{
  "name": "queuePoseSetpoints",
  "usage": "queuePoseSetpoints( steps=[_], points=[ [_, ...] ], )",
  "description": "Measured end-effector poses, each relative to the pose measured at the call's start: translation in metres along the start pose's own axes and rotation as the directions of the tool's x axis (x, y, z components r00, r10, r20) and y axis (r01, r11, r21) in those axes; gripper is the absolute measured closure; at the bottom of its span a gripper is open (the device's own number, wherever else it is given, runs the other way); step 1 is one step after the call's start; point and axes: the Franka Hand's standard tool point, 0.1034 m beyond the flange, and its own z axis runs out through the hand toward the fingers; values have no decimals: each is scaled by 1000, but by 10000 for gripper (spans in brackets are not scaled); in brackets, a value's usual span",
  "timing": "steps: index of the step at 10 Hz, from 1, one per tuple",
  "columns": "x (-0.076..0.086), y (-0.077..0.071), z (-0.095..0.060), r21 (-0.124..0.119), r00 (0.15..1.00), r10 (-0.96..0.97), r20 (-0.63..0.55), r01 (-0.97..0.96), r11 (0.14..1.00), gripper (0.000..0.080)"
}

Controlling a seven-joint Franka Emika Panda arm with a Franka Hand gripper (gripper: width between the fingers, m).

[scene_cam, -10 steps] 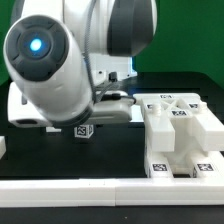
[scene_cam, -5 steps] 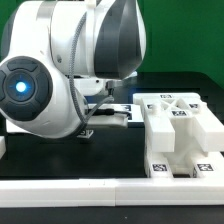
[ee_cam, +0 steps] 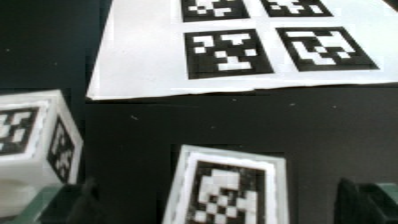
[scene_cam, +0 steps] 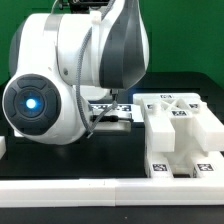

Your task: Assemble chair

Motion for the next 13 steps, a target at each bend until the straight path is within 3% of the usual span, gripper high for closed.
queuePoseSetpoints(
  steps=[1,2,3,4,8,10,13],
  points=[
    [0,0,0,-1,1000,-1,0,1,1000,238],
    [0,-1,0,-2,1000,-4,1,4,1000,386],
    [0,-1,0,-3,1000,-8,1,8,1000,386],
    [0,-2,0,-3,1000,-11,1,11,1000,517],
    [0,-3,0,-5,1000,-18,0,18,1000,517],
    [-17,-9,-32,-18,996,-80,-42,79,997,517],
    [-46,-21,-97,-60,949,-133,-287,121,991,517]
  ],
)
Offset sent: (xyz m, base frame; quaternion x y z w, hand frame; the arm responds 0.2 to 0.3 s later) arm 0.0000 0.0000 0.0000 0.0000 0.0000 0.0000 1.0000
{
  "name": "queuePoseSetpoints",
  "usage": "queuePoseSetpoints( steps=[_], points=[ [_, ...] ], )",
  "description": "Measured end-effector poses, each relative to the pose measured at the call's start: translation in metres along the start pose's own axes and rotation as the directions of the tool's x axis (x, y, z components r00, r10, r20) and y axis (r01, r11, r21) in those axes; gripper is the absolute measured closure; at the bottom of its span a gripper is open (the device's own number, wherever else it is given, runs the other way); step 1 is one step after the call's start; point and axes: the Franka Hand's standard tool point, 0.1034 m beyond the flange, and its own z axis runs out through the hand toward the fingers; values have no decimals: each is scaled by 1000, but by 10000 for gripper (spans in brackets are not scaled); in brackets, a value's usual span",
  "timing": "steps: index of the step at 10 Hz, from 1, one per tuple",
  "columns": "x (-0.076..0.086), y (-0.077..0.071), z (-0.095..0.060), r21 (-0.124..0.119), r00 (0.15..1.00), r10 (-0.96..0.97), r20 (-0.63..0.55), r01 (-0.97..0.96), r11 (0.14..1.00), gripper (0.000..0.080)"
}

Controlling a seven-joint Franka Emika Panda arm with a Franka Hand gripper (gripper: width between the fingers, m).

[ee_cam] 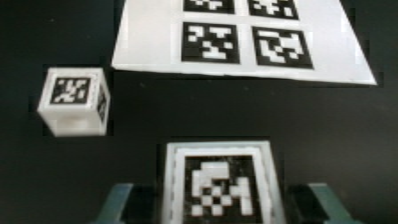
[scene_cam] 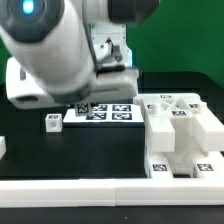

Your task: Assemble chair

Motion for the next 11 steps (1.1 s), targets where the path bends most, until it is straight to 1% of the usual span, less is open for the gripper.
queuePoseSetpoints(
  steps=[1,2,3,4,5,6,7,8,9,10,11],
  points=[
    [-9,-7,-23,-16,996,-11,-86,9,1000,517],
    [-15,-13,-40,-26,986,-18,-168,14,1000,515],
    [-19,-21,-53,-29,963,-25,-267,18,999,515],
    [-30,-32,-58,-44,945,-38,-325,24,999,515],
    [-27,-43,-66,-53,904,-51,-425,31,998,515],
    [-28,-49,-64,-71,863,-68,-501,38,997,515],
    [-26,-45,-66,-82,811,-77,-581,35,996,515],
    [-27,-44,-64,-85,790,-75,-609,29,996,515],
    [-22,-43,-69,-94,737,-82,-671,25,995,515],
    [-22,-43,-67,-102,705,-87,-704,20,995,515],
    [-21,-55,-72,-103,637,-81,-767,3,995,515]
  ],
)
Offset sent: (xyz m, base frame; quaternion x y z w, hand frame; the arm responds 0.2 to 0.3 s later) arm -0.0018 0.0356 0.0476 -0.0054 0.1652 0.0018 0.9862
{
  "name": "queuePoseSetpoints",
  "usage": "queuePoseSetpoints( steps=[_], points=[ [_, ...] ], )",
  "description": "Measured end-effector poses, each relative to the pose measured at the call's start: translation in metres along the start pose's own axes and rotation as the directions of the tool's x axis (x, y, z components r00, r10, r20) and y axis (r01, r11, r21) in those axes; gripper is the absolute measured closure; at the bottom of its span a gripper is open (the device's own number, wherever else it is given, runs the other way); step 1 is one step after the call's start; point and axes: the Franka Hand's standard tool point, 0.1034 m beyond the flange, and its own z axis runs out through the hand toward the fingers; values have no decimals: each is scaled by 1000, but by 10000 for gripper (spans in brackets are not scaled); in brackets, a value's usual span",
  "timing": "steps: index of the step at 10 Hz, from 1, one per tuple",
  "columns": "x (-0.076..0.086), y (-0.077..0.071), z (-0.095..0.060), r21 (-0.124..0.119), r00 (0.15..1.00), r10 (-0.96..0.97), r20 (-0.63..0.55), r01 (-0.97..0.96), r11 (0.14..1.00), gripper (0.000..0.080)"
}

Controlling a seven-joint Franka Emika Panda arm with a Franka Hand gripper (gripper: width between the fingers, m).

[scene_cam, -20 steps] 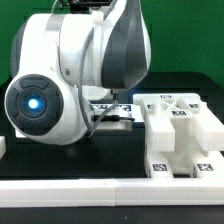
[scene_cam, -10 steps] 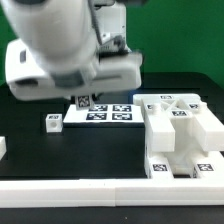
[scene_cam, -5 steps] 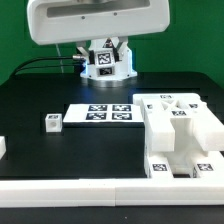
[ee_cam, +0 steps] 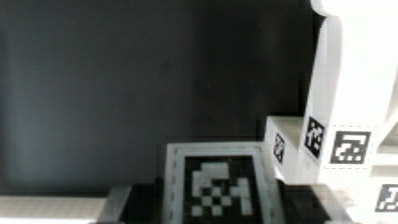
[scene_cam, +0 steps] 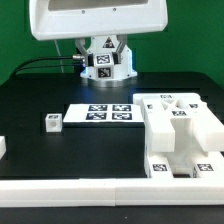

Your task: Assemble chair

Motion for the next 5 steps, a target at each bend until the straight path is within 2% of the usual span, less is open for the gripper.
queuePoseSetpoints(
  steps=[2,3,4,5],
  points=[
    [4,-49,-10,12,995,16,-96,-15,1000,515],
    [11,-62,-14,21,981,24,-190,-20,1000,515],
    [9,-79,-14,31,963,44,-266,-37,999,515],
    [6,-86,-10,28,952,33,-303,-26,999,515]
  ],
)
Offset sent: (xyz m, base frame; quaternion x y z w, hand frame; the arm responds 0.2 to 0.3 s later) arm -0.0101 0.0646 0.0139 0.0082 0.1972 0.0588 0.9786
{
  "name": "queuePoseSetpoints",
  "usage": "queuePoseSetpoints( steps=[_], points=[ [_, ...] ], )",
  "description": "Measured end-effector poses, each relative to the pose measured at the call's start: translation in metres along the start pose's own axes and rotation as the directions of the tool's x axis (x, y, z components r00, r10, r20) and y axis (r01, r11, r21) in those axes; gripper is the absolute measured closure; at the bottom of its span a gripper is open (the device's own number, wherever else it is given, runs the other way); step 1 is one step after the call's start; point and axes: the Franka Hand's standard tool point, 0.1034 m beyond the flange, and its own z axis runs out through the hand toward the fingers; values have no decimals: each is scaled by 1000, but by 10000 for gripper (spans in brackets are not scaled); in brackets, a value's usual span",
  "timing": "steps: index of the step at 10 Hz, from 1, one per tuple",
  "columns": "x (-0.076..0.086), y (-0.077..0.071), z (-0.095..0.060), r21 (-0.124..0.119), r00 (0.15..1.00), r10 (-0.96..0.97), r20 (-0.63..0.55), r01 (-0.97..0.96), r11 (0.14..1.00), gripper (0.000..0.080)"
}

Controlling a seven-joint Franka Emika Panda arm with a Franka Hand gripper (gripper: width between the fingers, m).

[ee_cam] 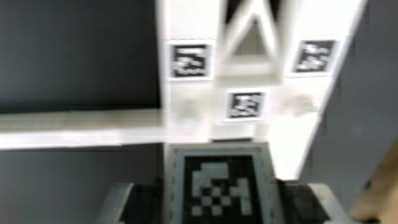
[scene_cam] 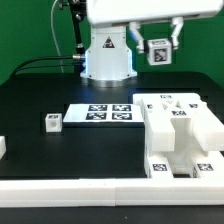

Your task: Assemble chair

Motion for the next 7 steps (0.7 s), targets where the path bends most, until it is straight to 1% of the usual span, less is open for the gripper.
queuePoseSetpoints(
  steps=[1,3,4,5,6,7],
  points=[
    [-1,2,1,0,1000,-2,1,2,1000,515],
    [-1,2,1,0,1000,-3,2,3,1000,515],
    [0,-2,3,3,1000,-7,0,7,1000,515],
    [4,-17,10,13,999,-33,-5,33,999,515],
    [12,-28,16,22,999,-53,-12,53,998,515],
    [17,-30,23,23,995,-98,-26,99,995,515]
  ],
)
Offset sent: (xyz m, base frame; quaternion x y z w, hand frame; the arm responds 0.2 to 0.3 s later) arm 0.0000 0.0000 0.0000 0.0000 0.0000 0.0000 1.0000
